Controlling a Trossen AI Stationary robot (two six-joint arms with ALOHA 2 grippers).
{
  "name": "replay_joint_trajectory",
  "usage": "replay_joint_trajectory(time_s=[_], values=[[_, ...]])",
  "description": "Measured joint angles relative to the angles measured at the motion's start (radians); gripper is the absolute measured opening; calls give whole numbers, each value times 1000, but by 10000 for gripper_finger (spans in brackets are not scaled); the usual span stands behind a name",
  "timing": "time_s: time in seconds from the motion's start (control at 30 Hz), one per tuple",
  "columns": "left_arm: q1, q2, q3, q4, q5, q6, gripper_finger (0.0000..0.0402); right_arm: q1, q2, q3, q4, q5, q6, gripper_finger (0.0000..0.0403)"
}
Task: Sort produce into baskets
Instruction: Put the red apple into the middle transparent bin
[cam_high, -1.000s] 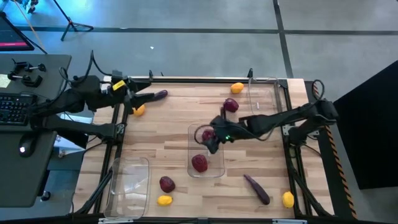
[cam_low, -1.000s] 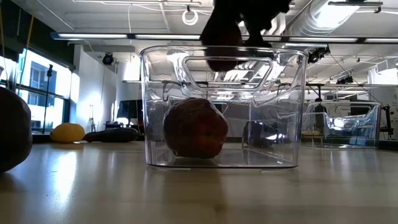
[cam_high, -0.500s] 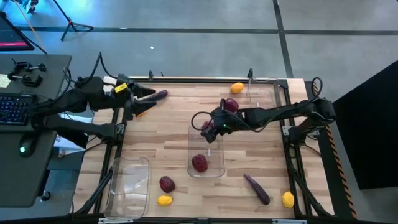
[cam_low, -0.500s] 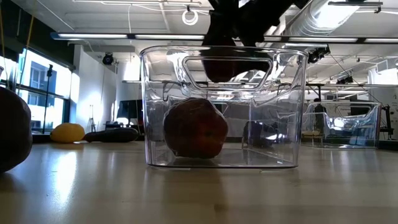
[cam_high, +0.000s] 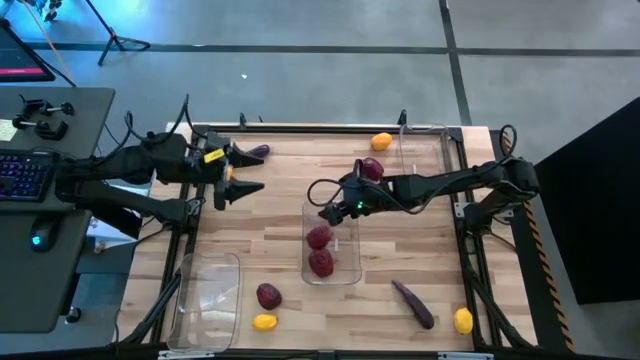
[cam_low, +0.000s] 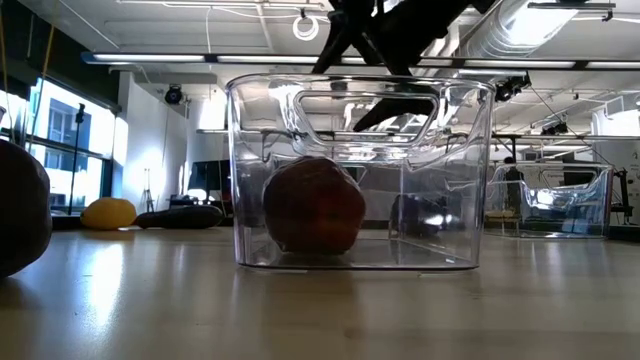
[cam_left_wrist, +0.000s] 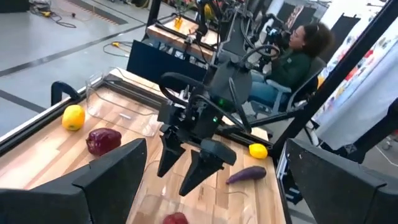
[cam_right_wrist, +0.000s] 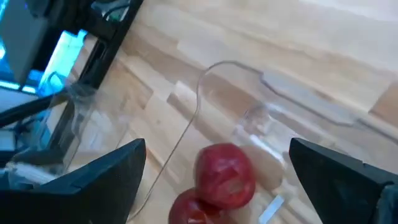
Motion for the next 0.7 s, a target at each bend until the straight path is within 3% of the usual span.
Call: replay_joint_trajectory(time_s=[0.13, 0.27, 0.47, 0.57, 0.7], values=[[-18, 45, 0, 9, 31, -41, 372, -14, -52, 0, 2, -117, -91, 385], [-57, 157, 43, -41, 83, -90, 372, 70, -184, 0, -99, 42, -248, 385], [-184, 430, 262, -410, 29, -132, 372, 251, -363, 0, -456, 368, -53, 385], [-262, 569, 334, -591, 30, -131, 372, 353, -396, 0, -546, 438, 31, 385], [-384, 677, 337, -632, 120, -70, 372, 442, -387, 0, -584, 470, 35, 385]])
